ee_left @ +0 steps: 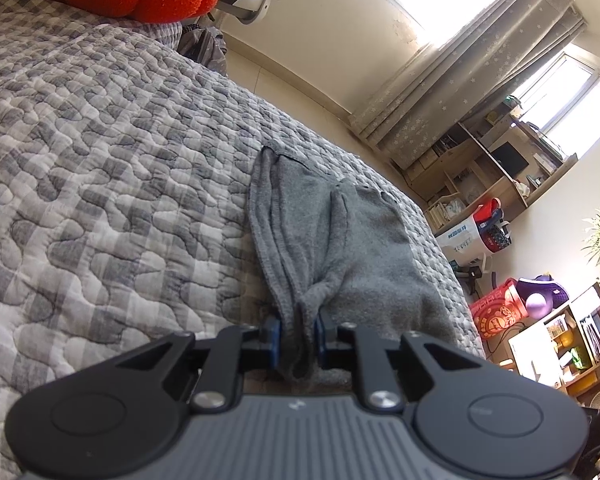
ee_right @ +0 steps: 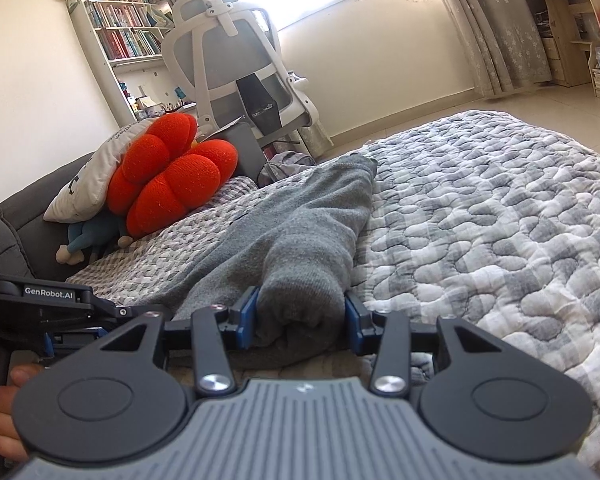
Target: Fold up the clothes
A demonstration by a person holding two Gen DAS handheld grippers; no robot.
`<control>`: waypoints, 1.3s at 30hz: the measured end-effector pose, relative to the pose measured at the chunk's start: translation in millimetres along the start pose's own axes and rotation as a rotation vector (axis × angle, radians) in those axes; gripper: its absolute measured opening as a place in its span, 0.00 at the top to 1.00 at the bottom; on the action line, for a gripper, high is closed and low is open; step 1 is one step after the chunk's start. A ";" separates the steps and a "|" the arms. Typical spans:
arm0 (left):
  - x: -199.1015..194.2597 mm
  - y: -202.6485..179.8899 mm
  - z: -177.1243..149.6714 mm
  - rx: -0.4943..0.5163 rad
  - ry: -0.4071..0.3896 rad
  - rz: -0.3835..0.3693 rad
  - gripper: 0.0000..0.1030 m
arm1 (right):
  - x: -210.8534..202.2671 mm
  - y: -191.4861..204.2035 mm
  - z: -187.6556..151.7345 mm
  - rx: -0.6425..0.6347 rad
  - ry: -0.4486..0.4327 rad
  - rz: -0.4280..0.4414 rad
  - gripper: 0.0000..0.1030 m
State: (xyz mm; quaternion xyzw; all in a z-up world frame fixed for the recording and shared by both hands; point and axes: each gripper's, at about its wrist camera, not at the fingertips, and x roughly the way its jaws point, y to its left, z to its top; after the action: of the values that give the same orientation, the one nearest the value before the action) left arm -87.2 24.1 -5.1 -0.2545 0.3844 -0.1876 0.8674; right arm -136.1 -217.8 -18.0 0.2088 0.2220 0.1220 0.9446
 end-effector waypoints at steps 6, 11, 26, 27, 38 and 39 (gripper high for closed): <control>-2.7 -5.2 3.4 0.013 -0.005 -0.004 0.85 | -0.6 3.2 1.1 -0.001 -0.001 -0.008 0.57; -4.8 -10.9 3.7 0.046 -0.013 0.008 0.85 | -1.8 15.3 1.5 -0.054 -0.008 -0.057 0.57; -44.9 -25.8 25.1 0.088 -0.085 -0.045 0.86 | -11.6 69.5 23.2 -0.331 -0.065 -0.114 0.58; -50.3 -26.7 27.0 0.093 -0.096 -0.049 0.86 | -12.9 74.1 25.7 -0.348 -0.073 -0.111 0.58; -95.5 -24.8 38.3 0.077 -0.163 -0.105 0.86 | -26.0 111.2 42.1 -0.463 -0.127 -0.078 0.59; -98.2 -25.0 38.5 0.078 -0.165 -0.109 0.86 | -27.7 113.5 41.9 -0.470 -0.132 -0.080 0.59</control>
State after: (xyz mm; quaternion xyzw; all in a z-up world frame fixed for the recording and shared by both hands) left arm -123.4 66.7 87.8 -0.2558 0.2896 -0.2276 0.8938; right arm -156.2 -140.7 77.2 -0.0180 0.1336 0.1191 0.9837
